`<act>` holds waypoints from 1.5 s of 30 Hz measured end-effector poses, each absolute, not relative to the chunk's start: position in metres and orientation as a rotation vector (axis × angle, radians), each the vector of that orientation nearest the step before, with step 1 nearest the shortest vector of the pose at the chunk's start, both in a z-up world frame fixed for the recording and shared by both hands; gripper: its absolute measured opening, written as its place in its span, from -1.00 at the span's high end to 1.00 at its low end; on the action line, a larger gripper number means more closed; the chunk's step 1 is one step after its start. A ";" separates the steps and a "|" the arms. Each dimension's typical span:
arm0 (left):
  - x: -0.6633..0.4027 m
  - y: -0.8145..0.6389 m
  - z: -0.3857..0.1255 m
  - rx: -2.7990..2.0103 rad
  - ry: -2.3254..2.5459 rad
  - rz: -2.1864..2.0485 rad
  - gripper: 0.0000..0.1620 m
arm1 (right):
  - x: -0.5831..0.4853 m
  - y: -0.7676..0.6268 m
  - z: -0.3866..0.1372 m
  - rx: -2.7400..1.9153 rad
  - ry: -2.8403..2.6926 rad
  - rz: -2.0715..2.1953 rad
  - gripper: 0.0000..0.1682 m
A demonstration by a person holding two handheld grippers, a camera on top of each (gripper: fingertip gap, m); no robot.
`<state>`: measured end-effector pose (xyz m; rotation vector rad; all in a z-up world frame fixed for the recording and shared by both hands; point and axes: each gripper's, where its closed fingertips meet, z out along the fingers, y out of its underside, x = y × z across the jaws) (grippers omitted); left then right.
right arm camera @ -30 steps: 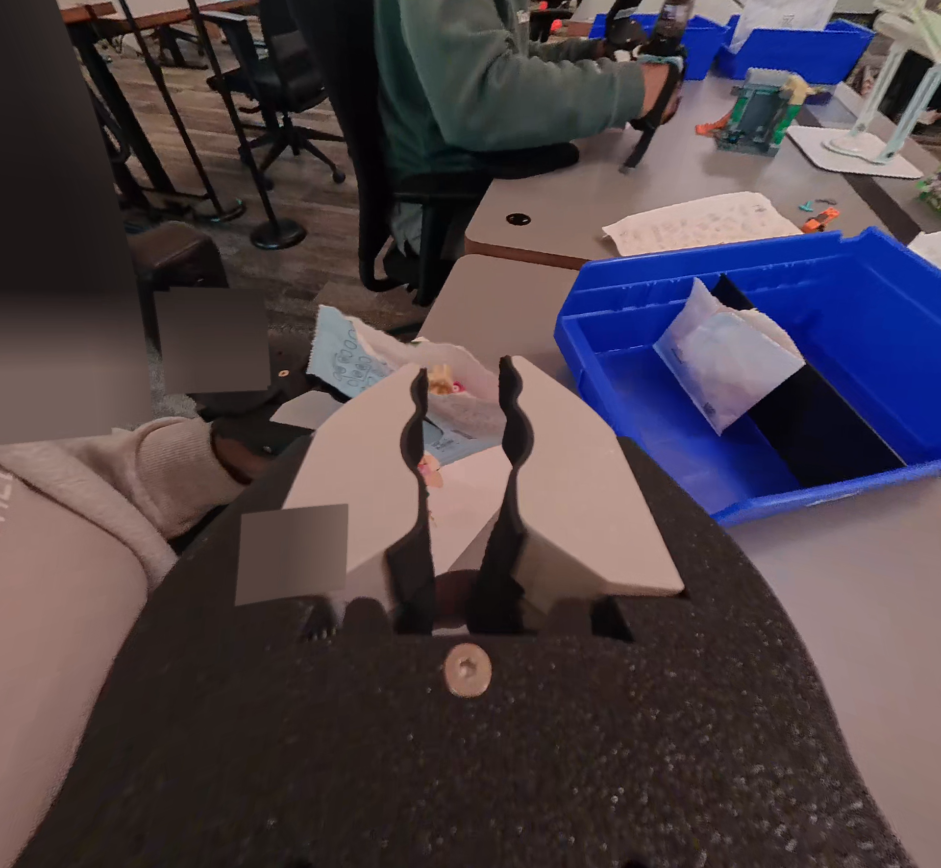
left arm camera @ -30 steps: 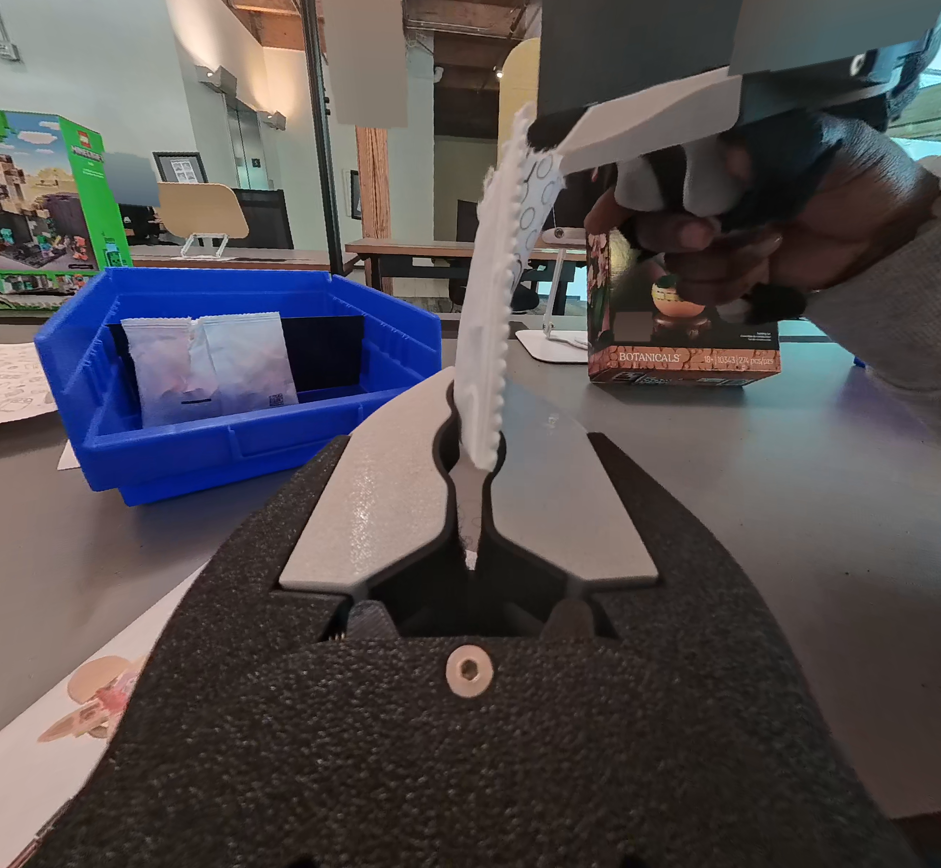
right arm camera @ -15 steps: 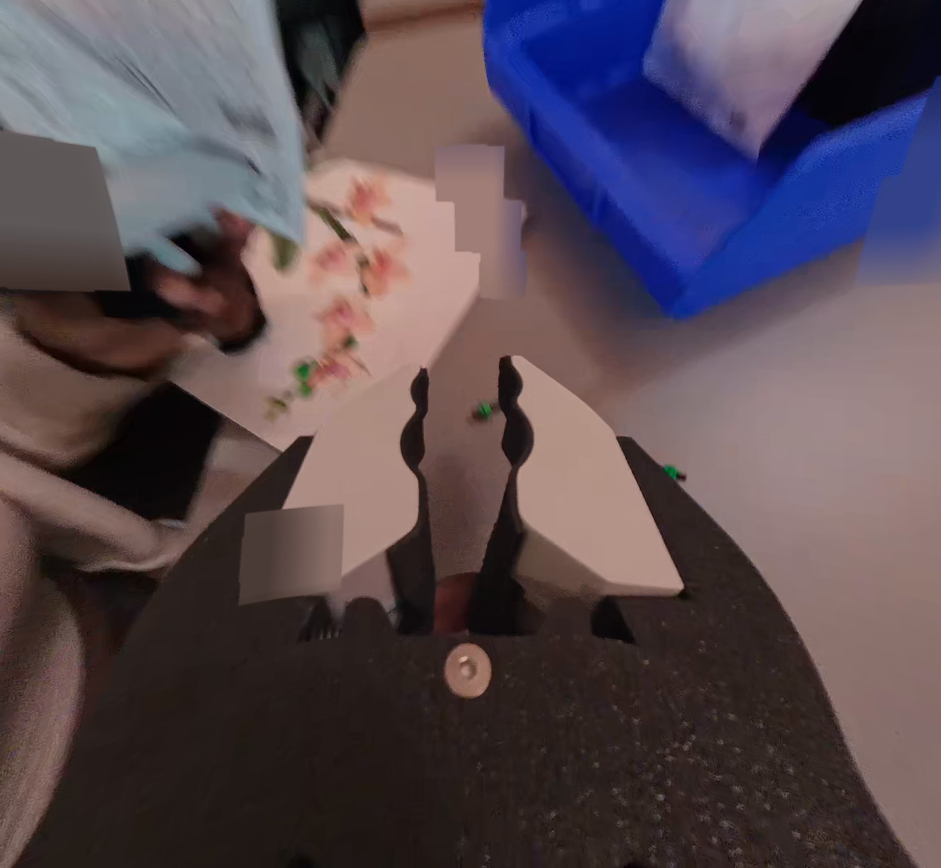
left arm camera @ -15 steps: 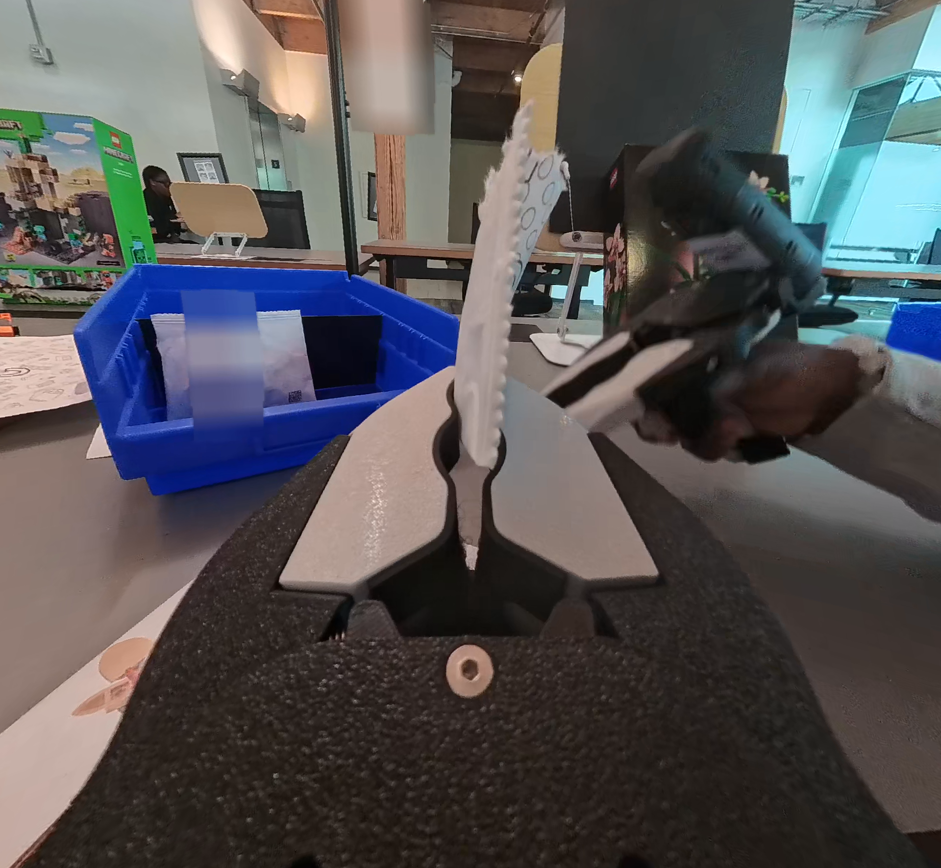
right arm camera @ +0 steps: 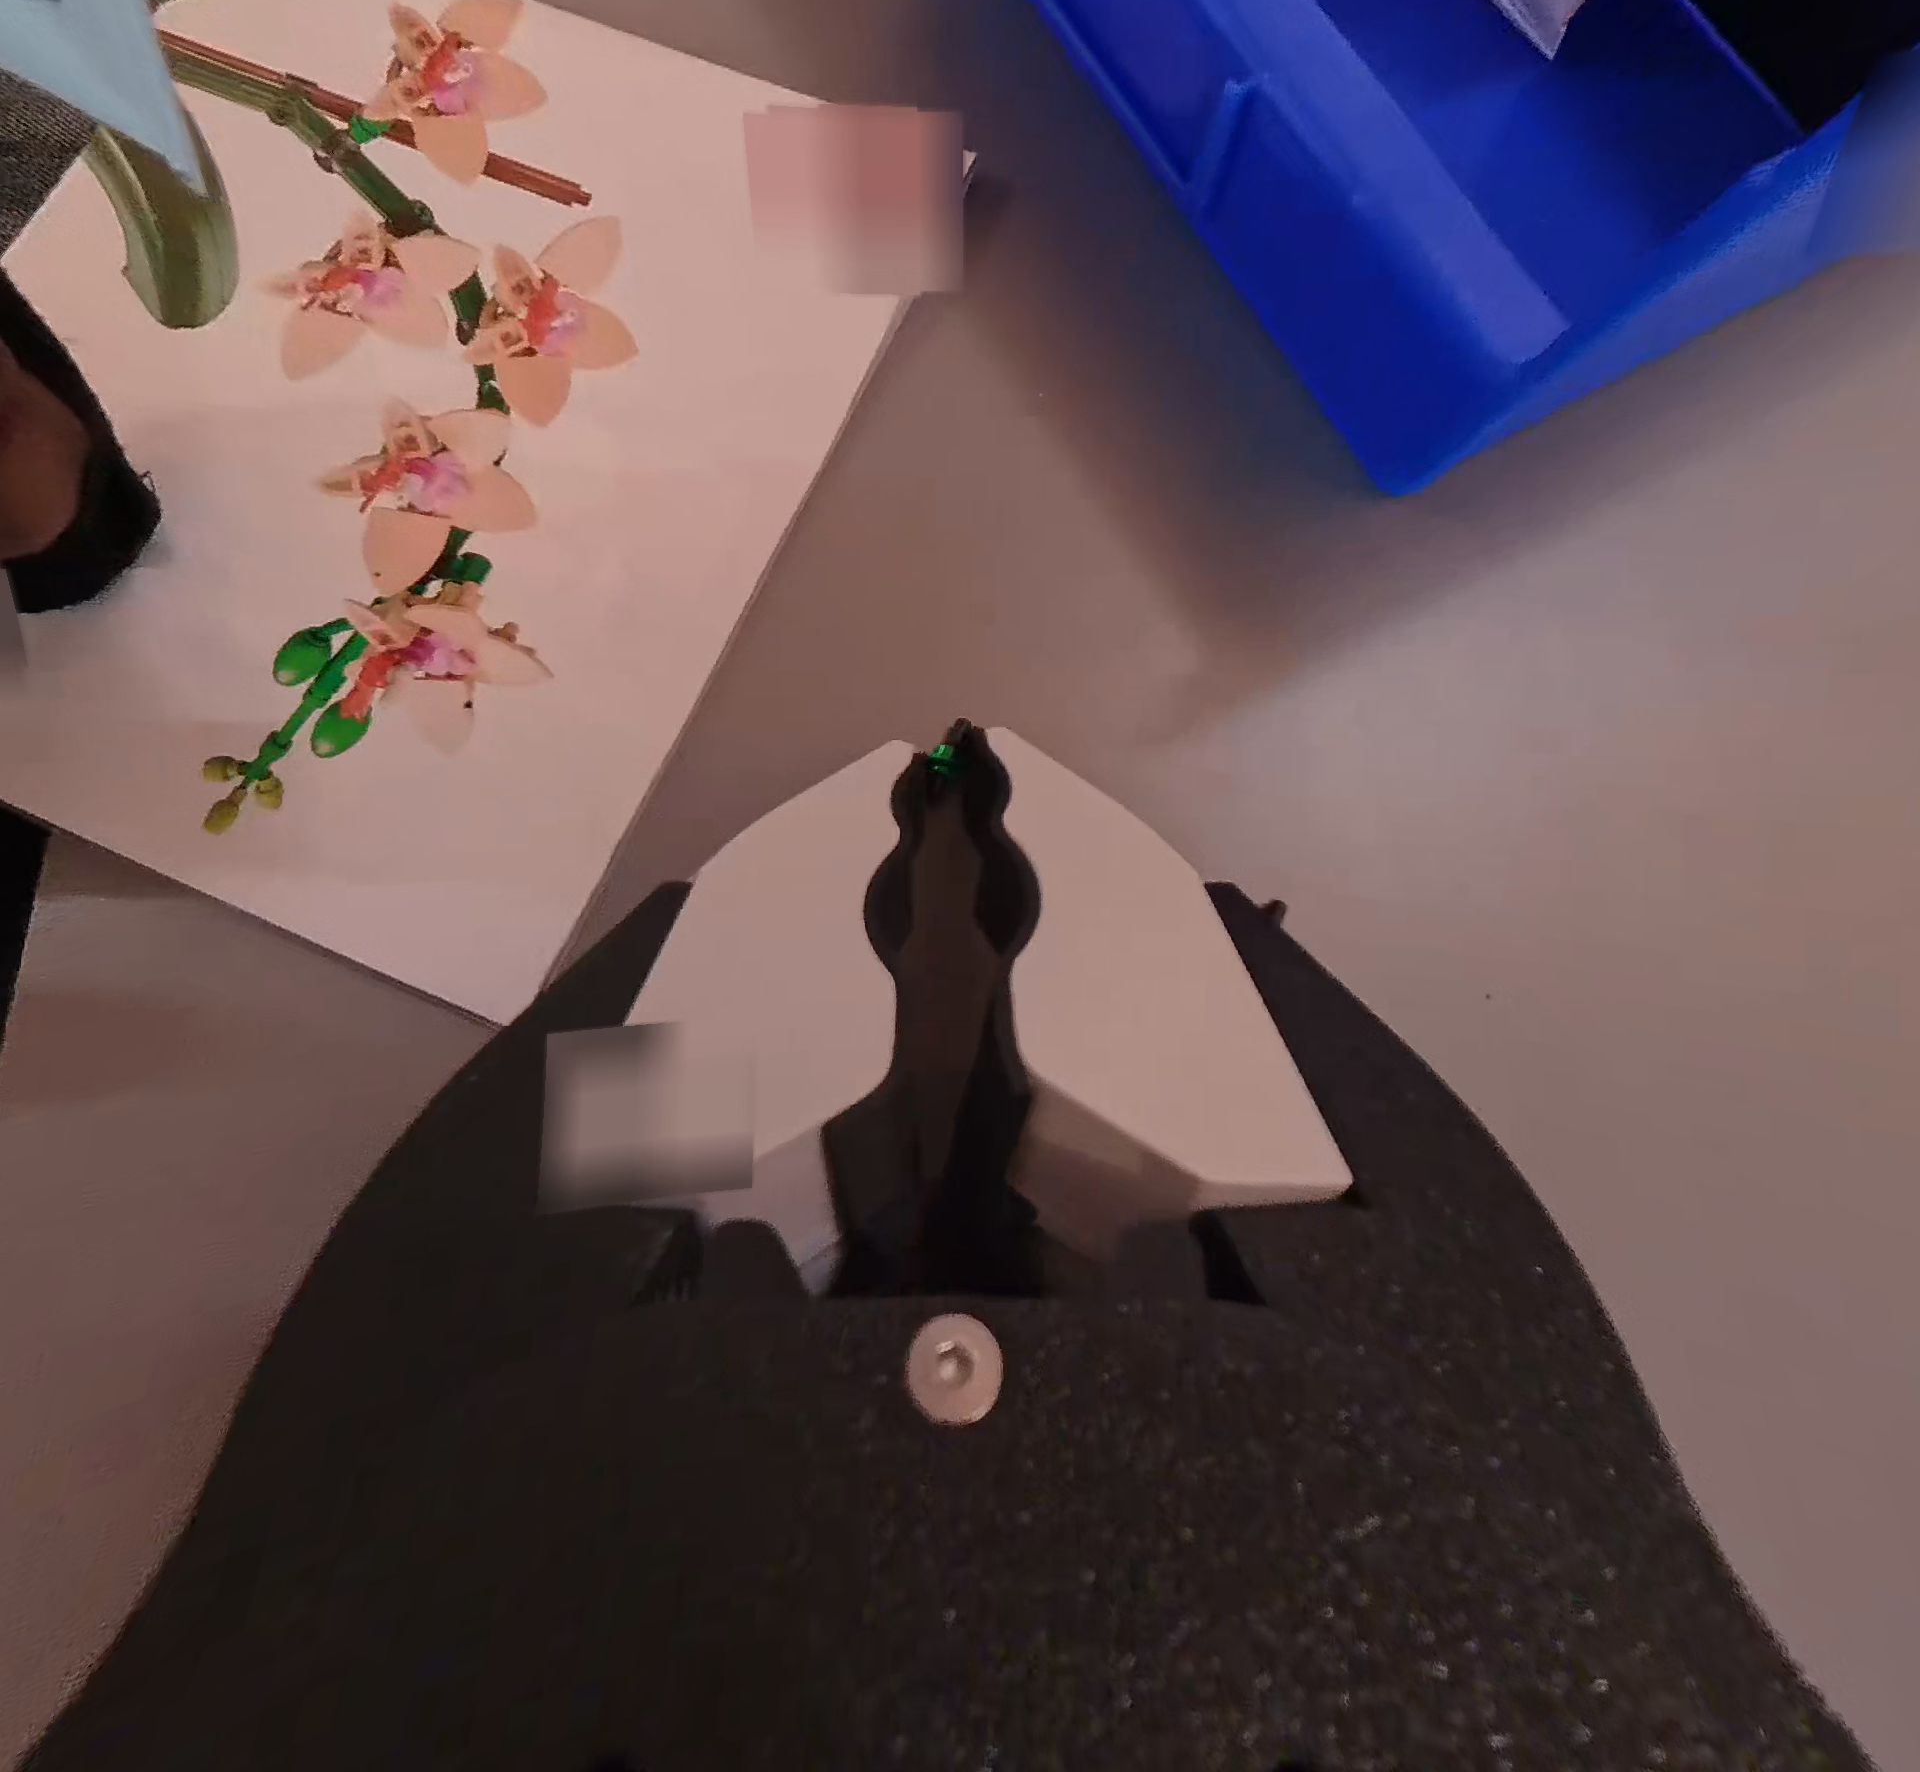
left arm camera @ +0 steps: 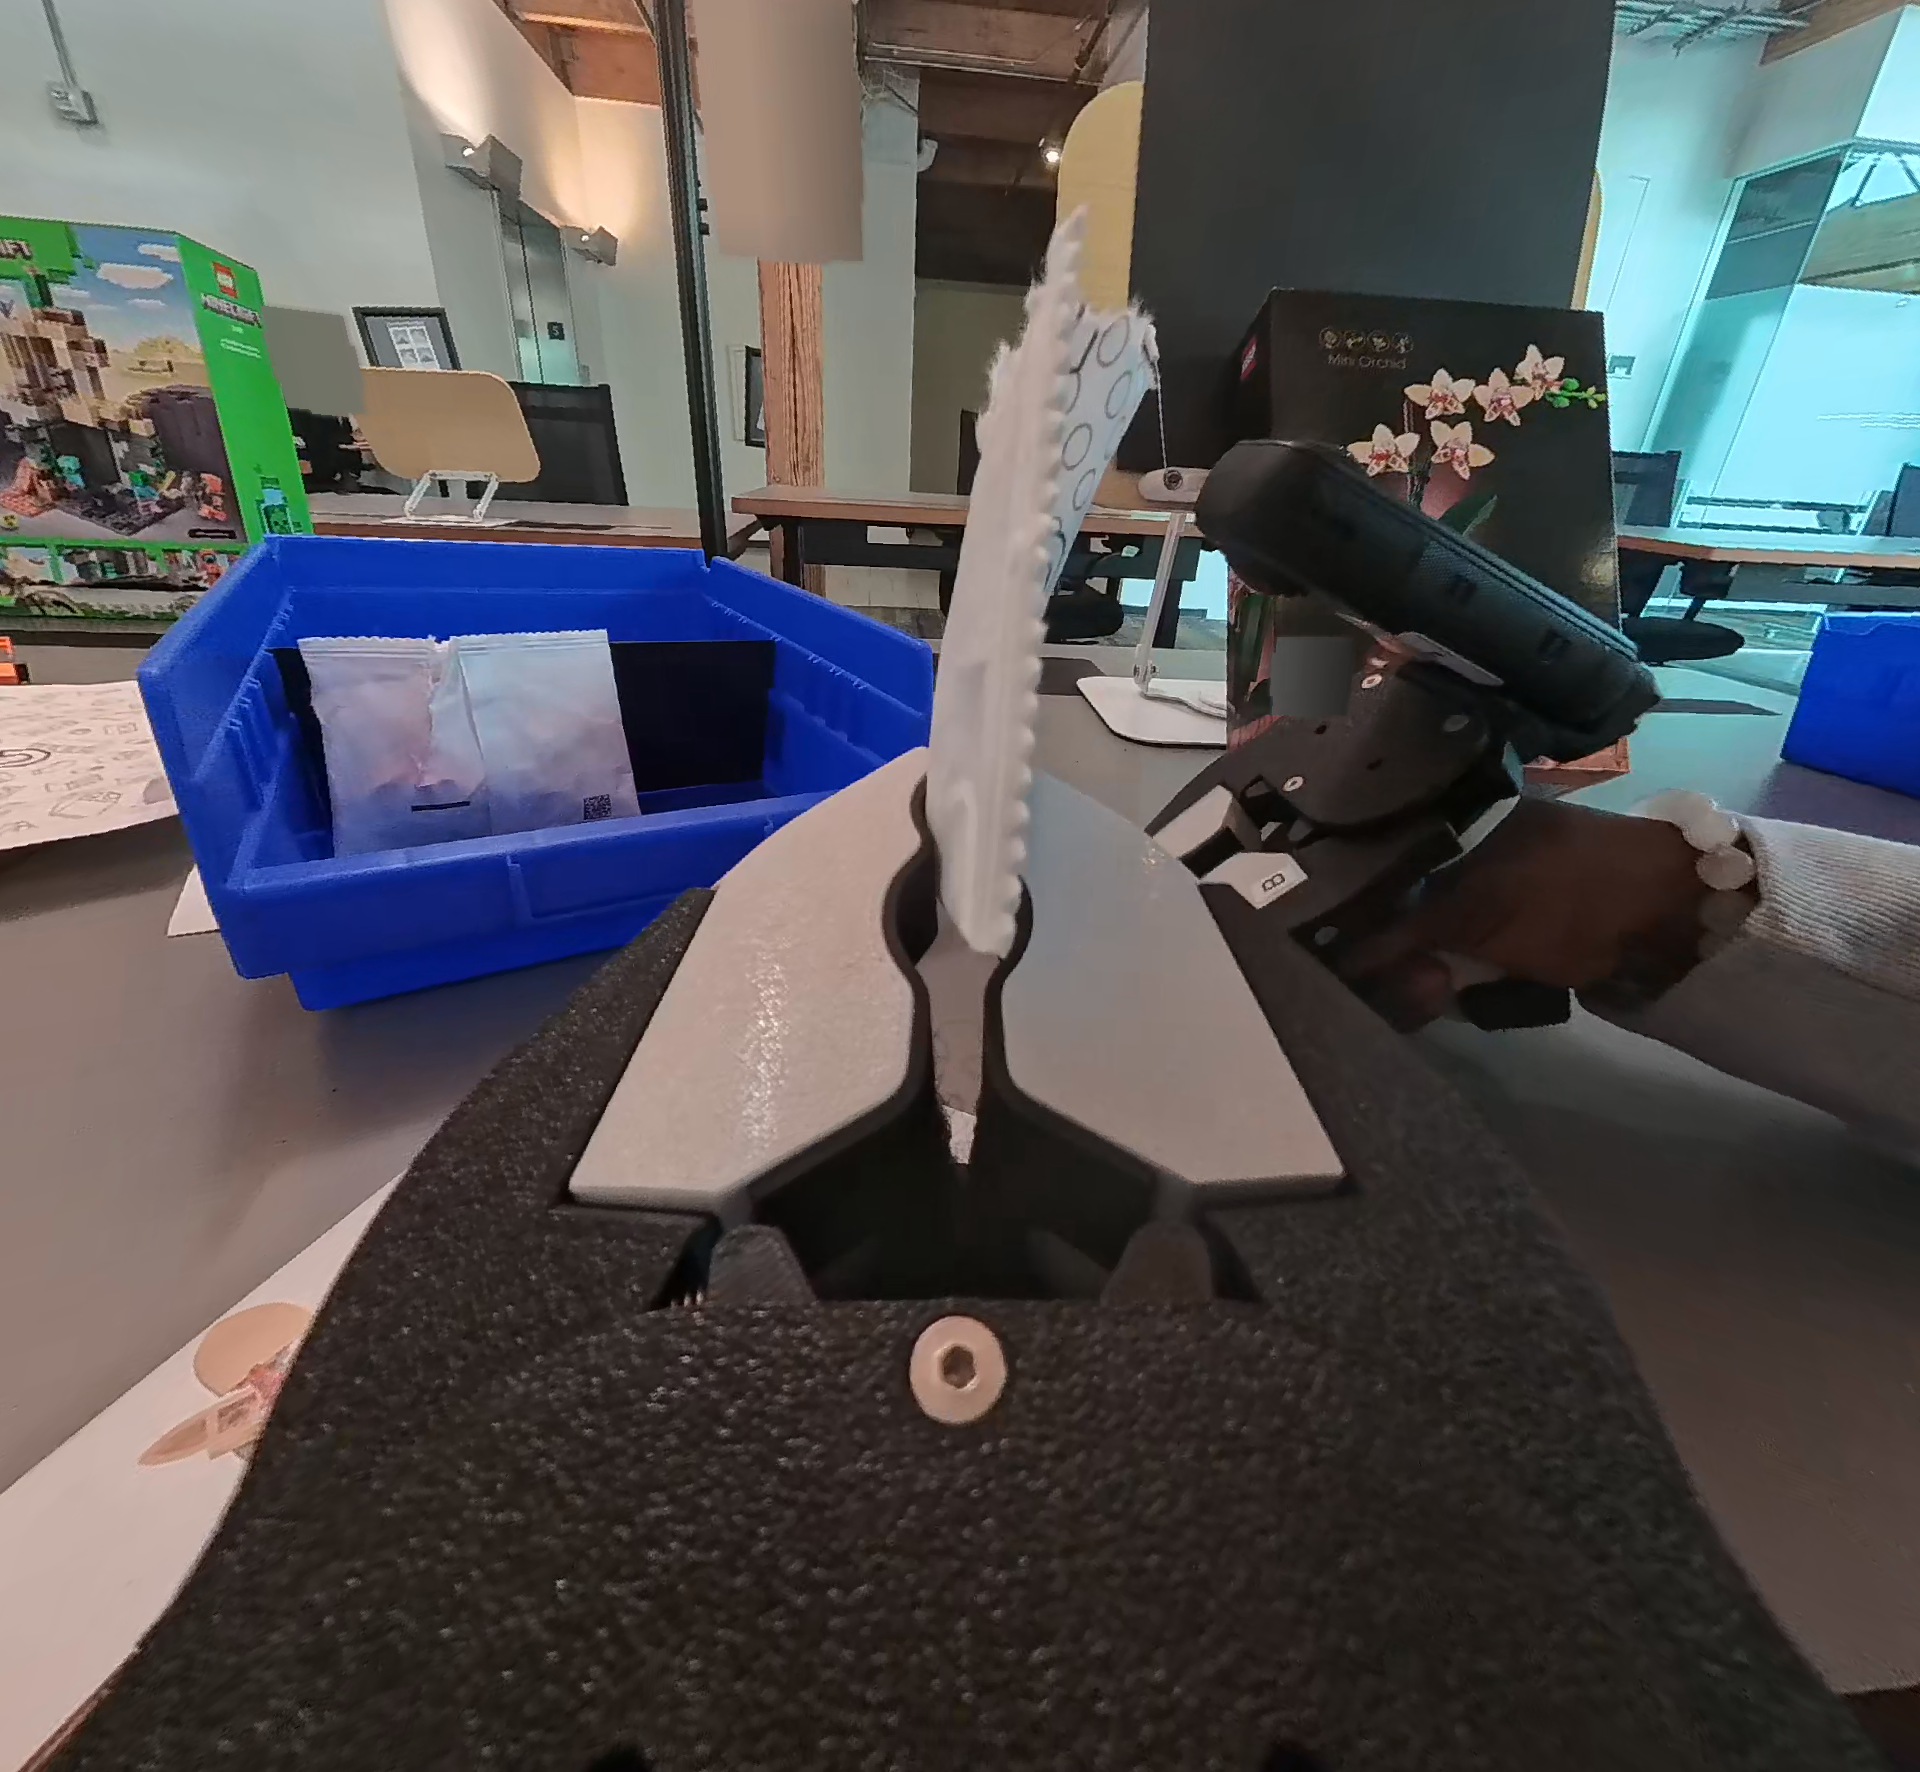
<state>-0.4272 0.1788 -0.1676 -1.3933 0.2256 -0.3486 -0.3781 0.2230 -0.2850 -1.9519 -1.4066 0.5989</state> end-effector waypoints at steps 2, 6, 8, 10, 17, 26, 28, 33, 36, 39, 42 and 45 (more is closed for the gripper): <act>-0.428 0.179 -0.167 -1.393 0.226 -0.349 0.98 | -0.374 0.228 -0.281 -1.947 -1.394 0.613 0.93; -0.427 0.179 -0.167 -1.393 0.224 -0.354 0.98 | -0.374 0.228 -0.201 -1.790 -1.236 0.868 0.93; -0.427 0.179 -0.168 -1.394 0.226 -0.354 0.98 | -0.377 0.219 -0.140 -1.621 -1.175 0.987 0.93; -0.426 0.178 -0.167 -1.395 0.228 -0.355 0.98 | -0.385 0.198 -0.092 -1.461 -1.192 1.091 0.92; -0.423 0.177 -0.167 -1.394 0.244 -0.352 0.98 | -0.420 0.168 -0.108 -1.456 -1.478 0.977 0.83; -0.425 0.177 -0.166 -1.389 0.230 -0.365 0.98 | -0.398 0.187 -0.092 -1.413 -1.341 1.015 0.73; -0.428 0.177 -0.166 -1.389 0.222 -0.359 0.98 | -0.383 0.211 -0.123 -1.484 -1.347 0.934 0.75; -0.429 0.178 -0.167 -1.389 0.213 -0.362 0.98 | -0.340 0.254 -0.260 -1.919 -1.416 0.761 0.79; -0.429 0.179 -0.167 -1.392 0.220 -0.353 0.98 | -0.342 0.256 -0.269 -1.942 -1.364 0.771 0.78; -0.428 0.178 -0.167 -1.393 0.221 -0.350 0.98 | -0.345 0.254 -0.272 -1.980 -1.358 0.736 0.76; -0.428 0.179 -0.167 -1.394 0.224 -0.348 0.98 | -0.345 0.256 -0.282 -2.003 -1.363 0.644 0.73; -0.428 0.179 -0.167 -1.393 0.224 -0.350 0.98 | -0.346 0.256 -0.283 -2.002 -1.358 0.642 0.81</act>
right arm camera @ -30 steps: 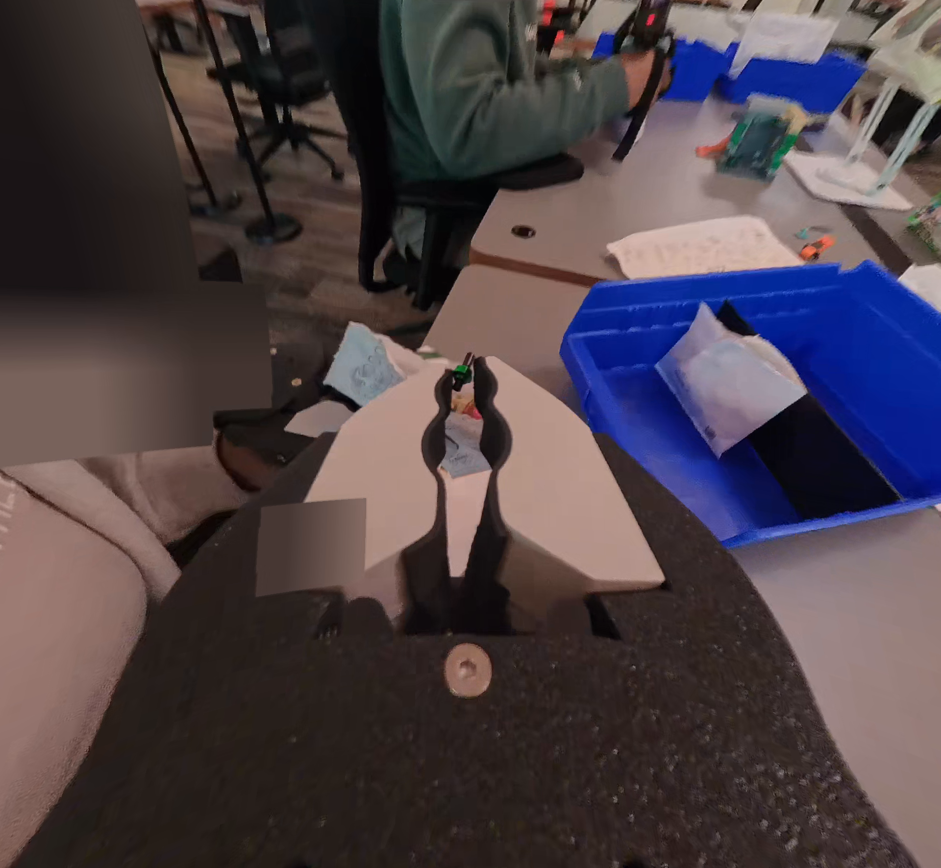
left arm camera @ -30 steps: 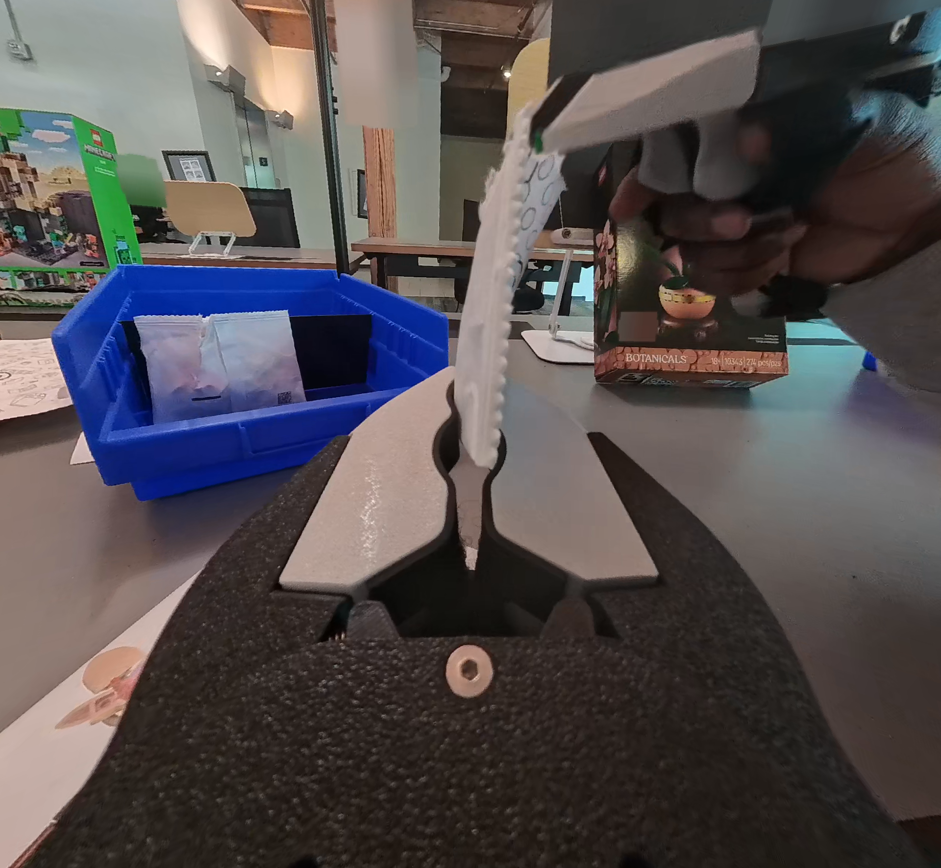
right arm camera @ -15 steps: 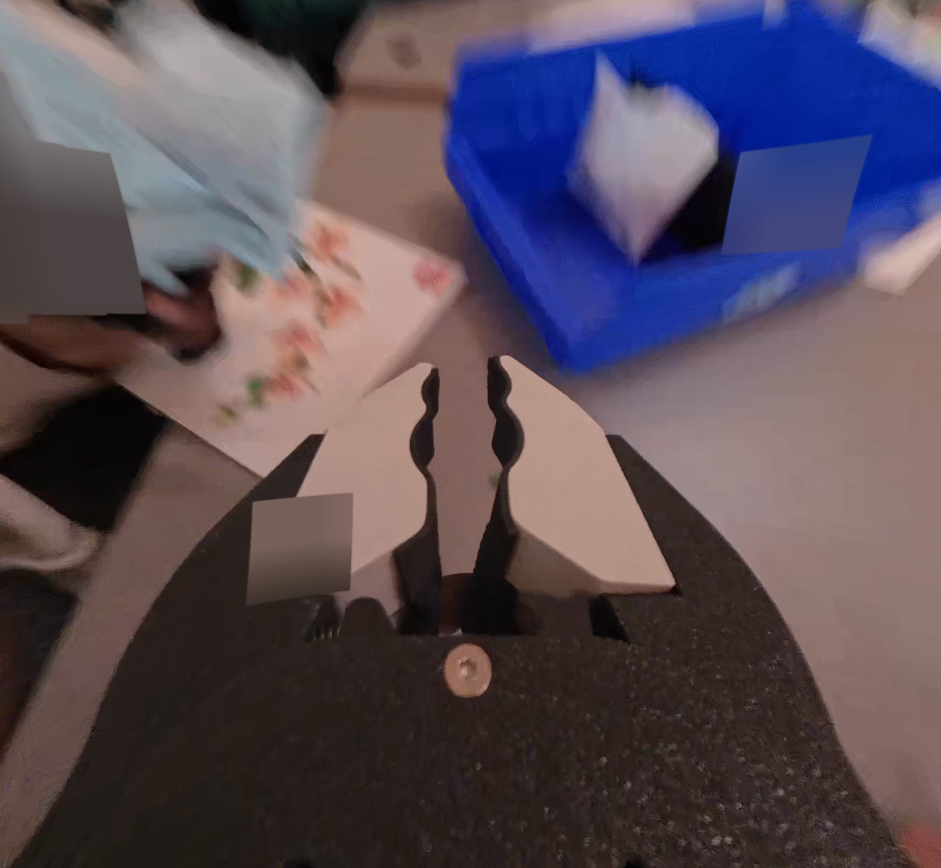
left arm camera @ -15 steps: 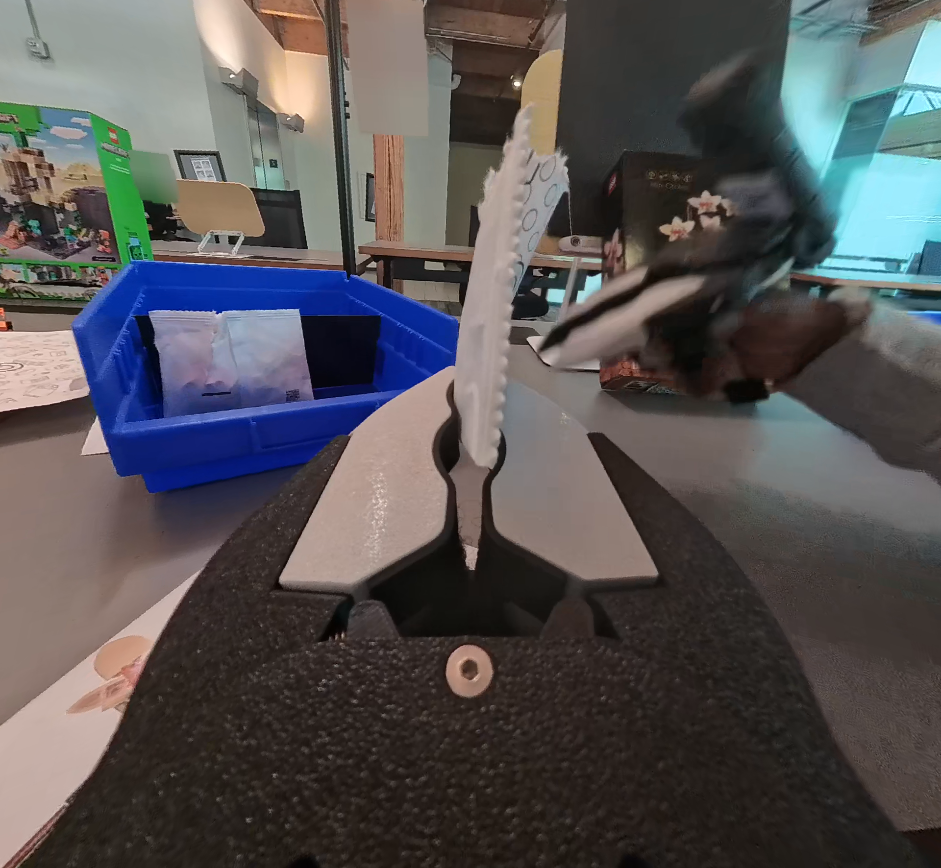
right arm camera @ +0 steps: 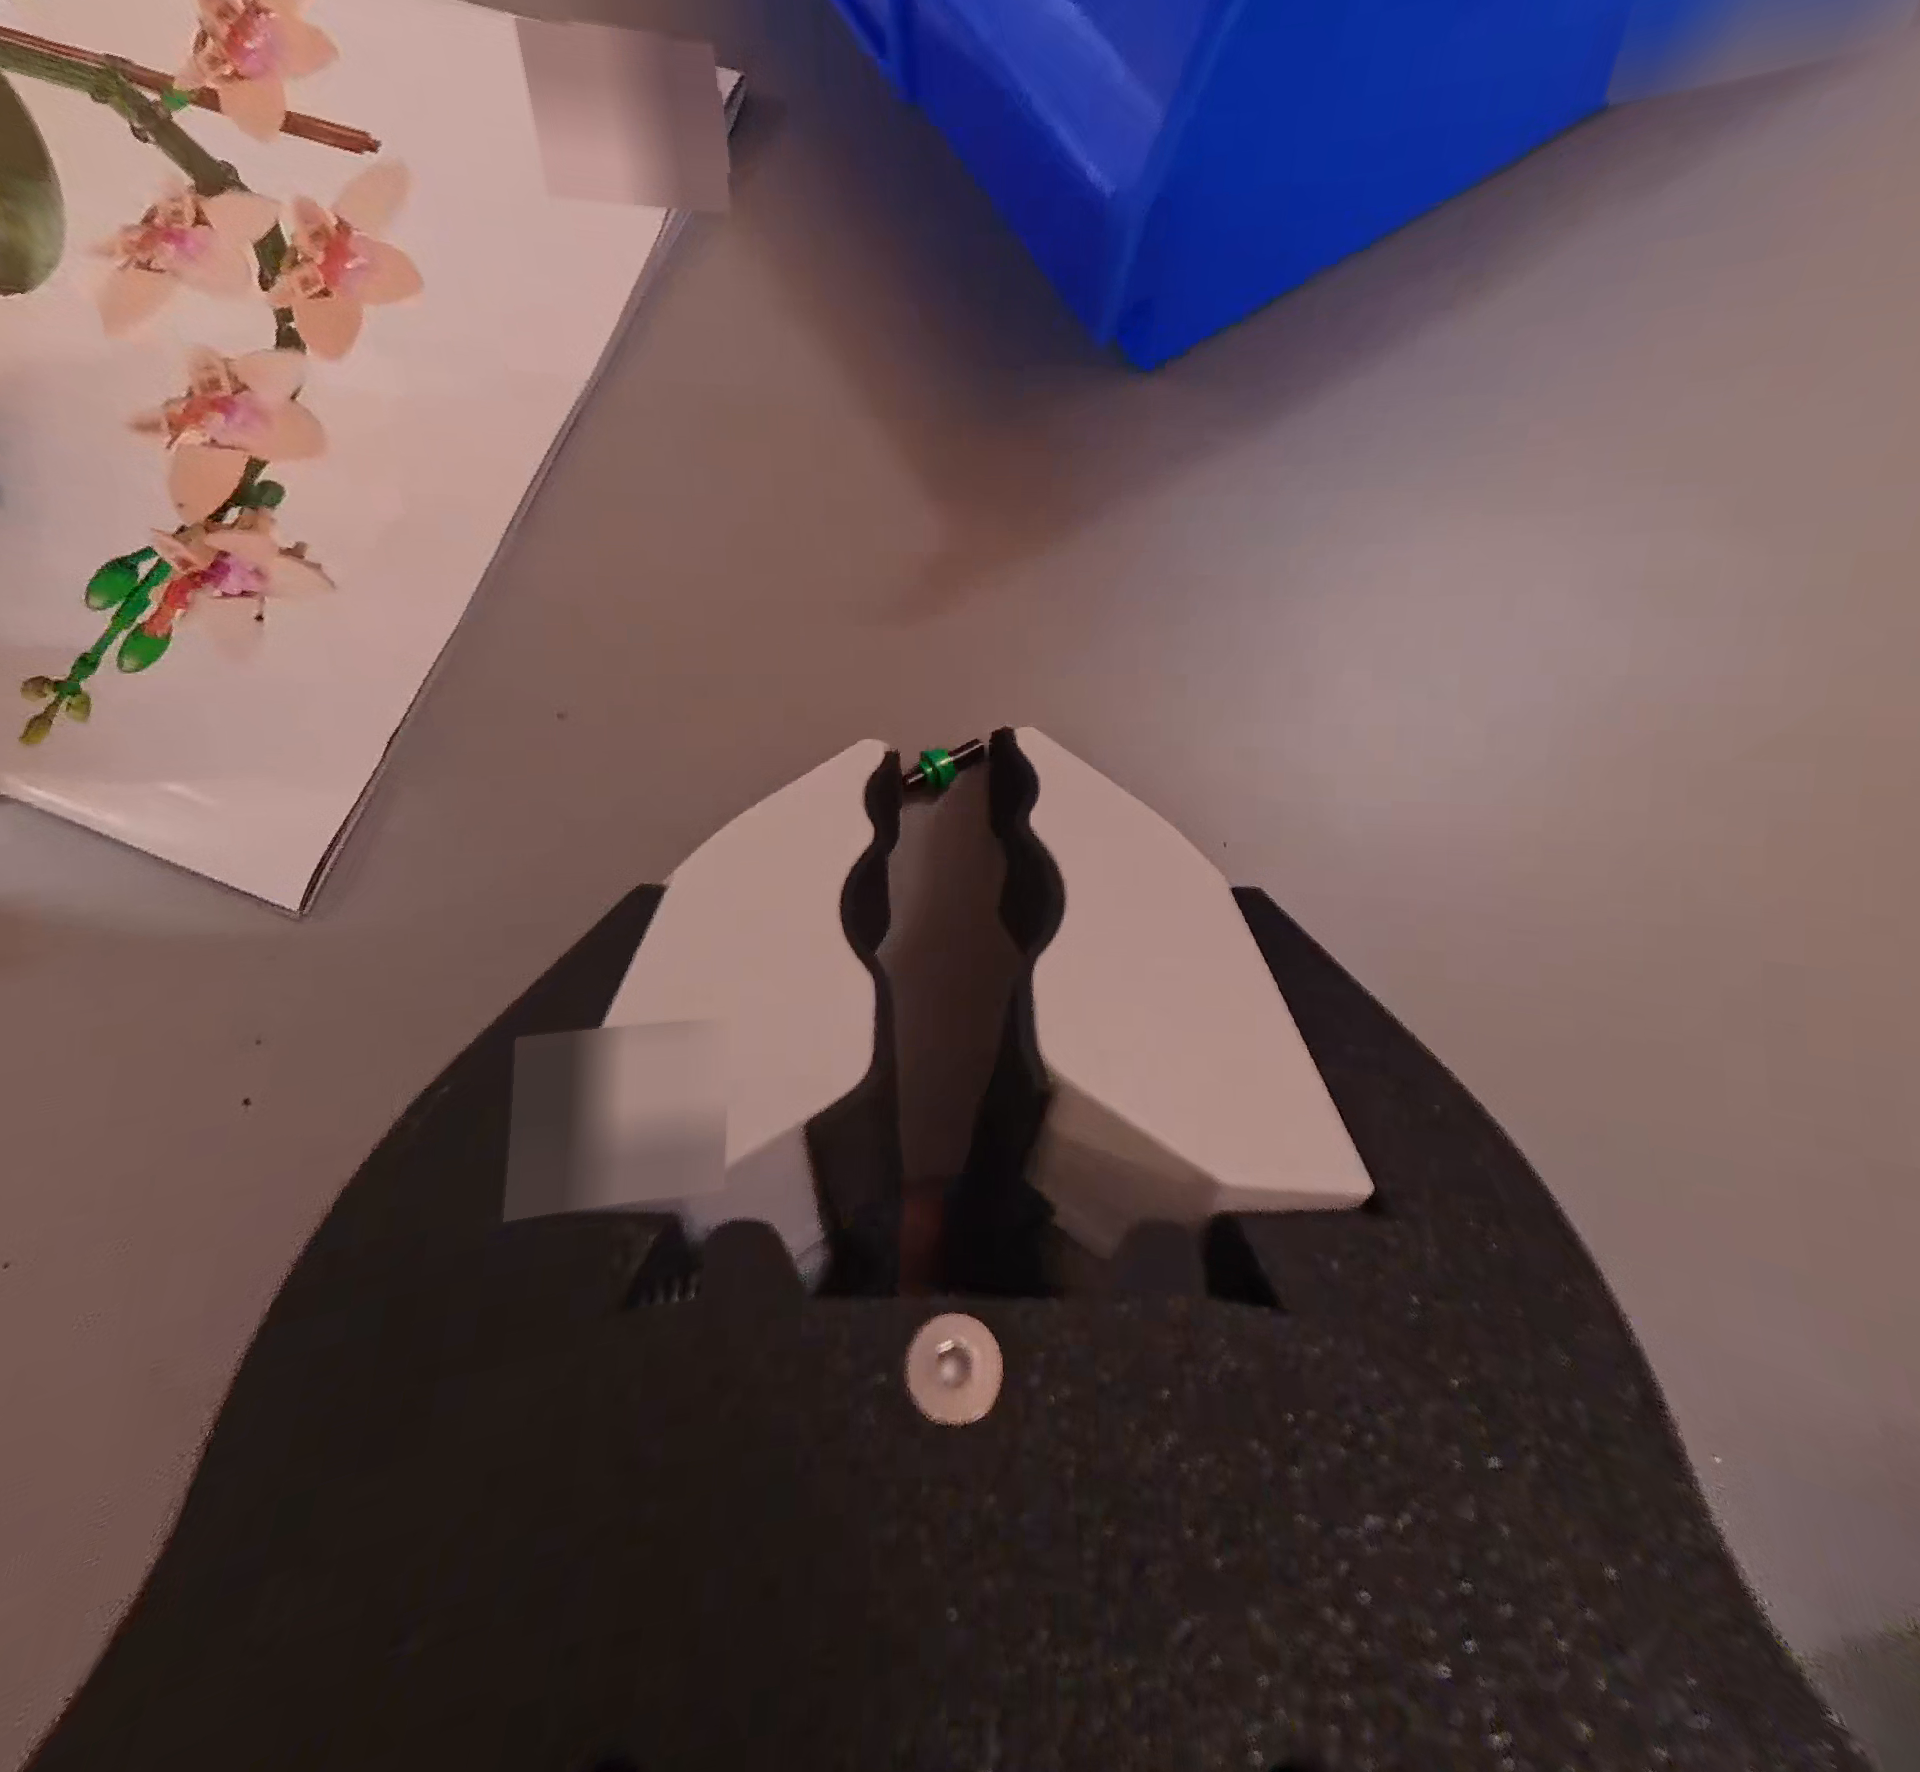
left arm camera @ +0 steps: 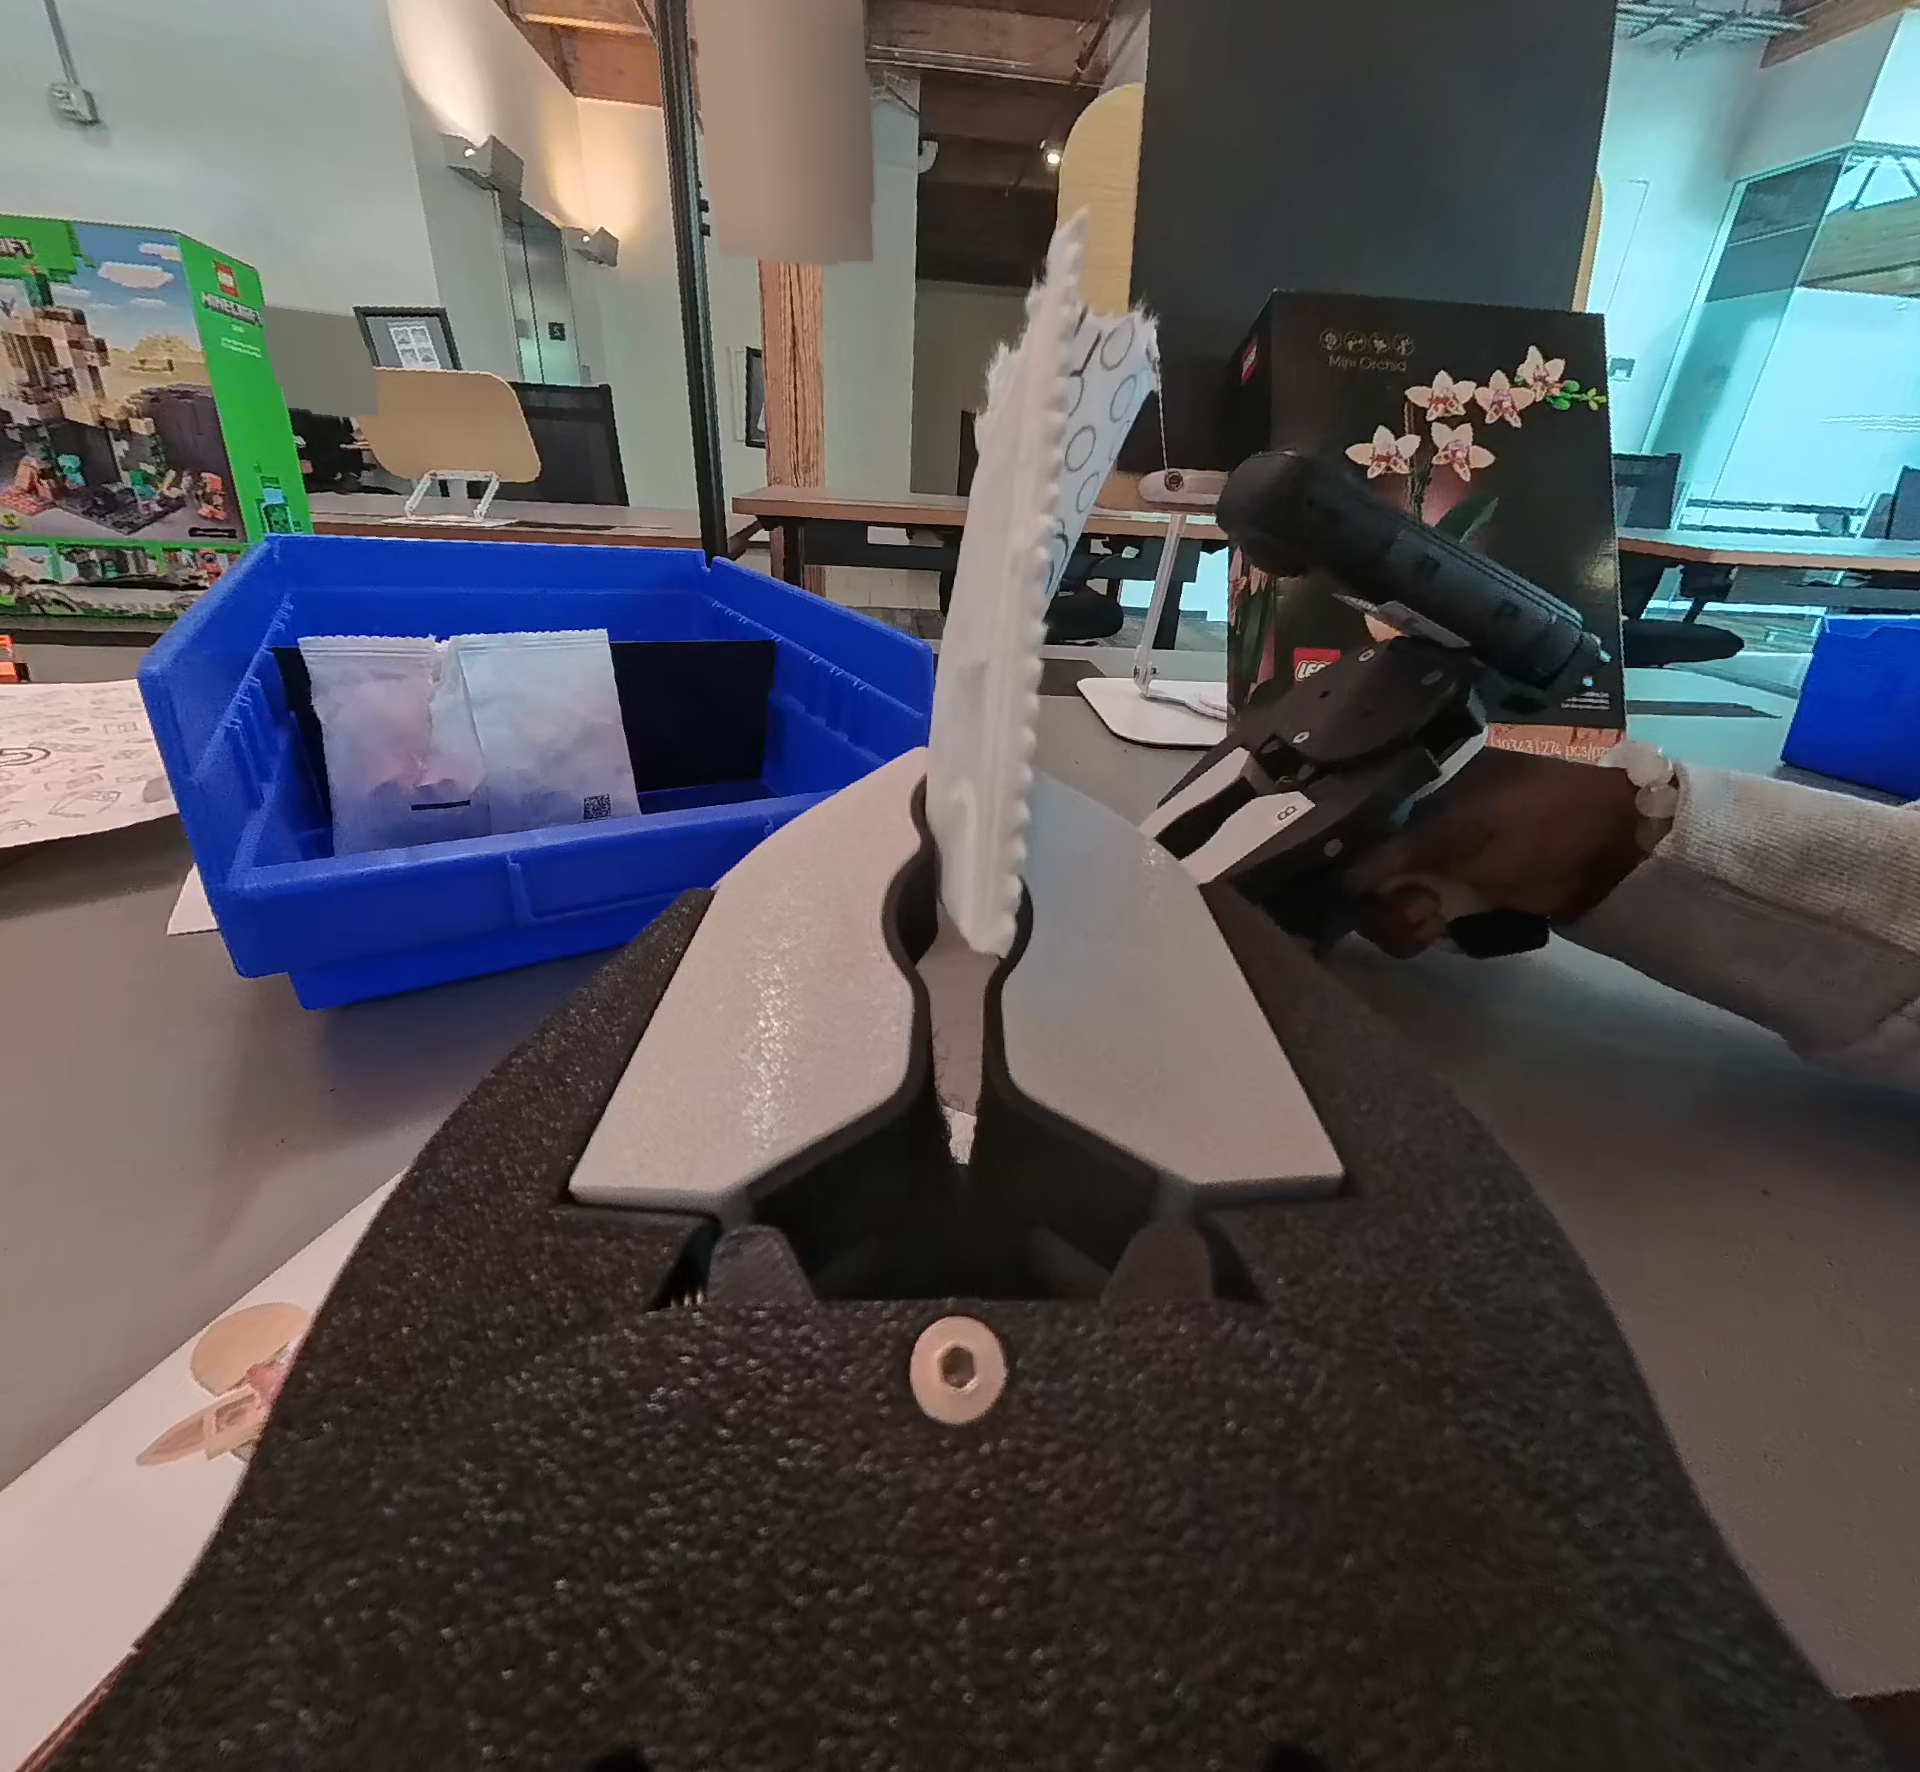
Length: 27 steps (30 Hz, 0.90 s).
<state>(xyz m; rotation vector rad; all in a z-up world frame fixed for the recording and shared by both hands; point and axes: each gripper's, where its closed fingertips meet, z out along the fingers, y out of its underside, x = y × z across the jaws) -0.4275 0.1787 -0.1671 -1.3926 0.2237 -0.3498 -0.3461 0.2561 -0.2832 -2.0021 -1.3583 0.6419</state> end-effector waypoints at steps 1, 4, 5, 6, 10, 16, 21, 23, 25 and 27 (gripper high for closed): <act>-0.428 0.179 -0.167 -1.393 0.224 -0.351 0.98 | -0.347 0.256 -0.283 -2.000 -1.357 0.642 0.84; -0.428 0.178 -0.167 -1.392 0.224 -0.352 0.98 | -0.348 0.255 -0.283 -1.988 -1.361 0.642 0.91; -0.428 0.179 -0.167 -1.391 0.224 -0.352 0.98 | -0.348 0.255 -0.283 -1.986 -1.363 0.644 0.92; -0.428 0.178 -0.167 -1.390 0.224 -0.352 0.98 | -0.348 0.256 -0.283 -1.988 -1.361 0.651 0.92; -0.428 0.178 -0.167 -1.390 0.224 -0.356 0.98 | -0.347 0.259 -0.267 -1.961 -1.311 0.726 0.92; -0.426 0.178 -0.167 -1.395 0.230 -0.355 0.98 | -0.380 0.205 -0.108 -1.499 -1.216 1.198 0.92; -0.421 0.176 -0.167 -1.390 0.249 -0.367 0.98 | -0.407 0.169 -0.085 -1.389 -1.415 1.128 0.91; -0.419 0.174 -0.165 -1.384 0.262 -0.367 0.98 | -0.411 0.168 -0.100 -1.441 -1.486 1.054 0.84; -0.418 0.173 -0.164 -1.380 0.268 -0.370 0.98 | -0.409 0.168 -0.105 -1.471 -1.498 1.036 0.77; -0.415 0.173 -0.163 -1.370 0.277 -0.388 0.98 | -0.406 0.166 -0.102 -1.460 -1.486 1.048 0.77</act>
